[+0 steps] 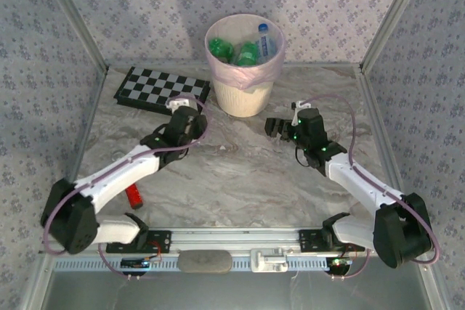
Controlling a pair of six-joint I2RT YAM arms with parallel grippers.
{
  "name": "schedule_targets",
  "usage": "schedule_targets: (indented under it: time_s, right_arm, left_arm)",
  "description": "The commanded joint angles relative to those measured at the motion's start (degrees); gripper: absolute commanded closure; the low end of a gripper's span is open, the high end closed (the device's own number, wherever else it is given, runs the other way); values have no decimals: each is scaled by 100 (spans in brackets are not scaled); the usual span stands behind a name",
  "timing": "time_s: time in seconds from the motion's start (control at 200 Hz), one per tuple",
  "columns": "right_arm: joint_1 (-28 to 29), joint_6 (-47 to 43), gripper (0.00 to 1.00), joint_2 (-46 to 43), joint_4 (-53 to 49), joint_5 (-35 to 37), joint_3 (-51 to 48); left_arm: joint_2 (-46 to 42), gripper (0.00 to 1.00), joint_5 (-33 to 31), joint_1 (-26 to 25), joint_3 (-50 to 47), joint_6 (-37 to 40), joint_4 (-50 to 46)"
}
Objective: Put the plastic bottles in the bin
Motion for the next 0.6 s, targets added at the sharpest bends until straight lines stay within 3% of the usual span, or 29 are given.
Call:
schedule_targets:
  time_s: [0.0,0.285,0.595]
  right_arm:
    - [44,101,1,40,133,-12,161]
    - [90,127,1,42,138,-82,130]
    - [167,136,1,-154,-14,-49,97]
  left_arm:
    - [-478,47,-49,110,95,436,274]
    - [-659,47,1020,350,939,1352,423]
    - [1012,46,2463,472,3511,2760,-825]
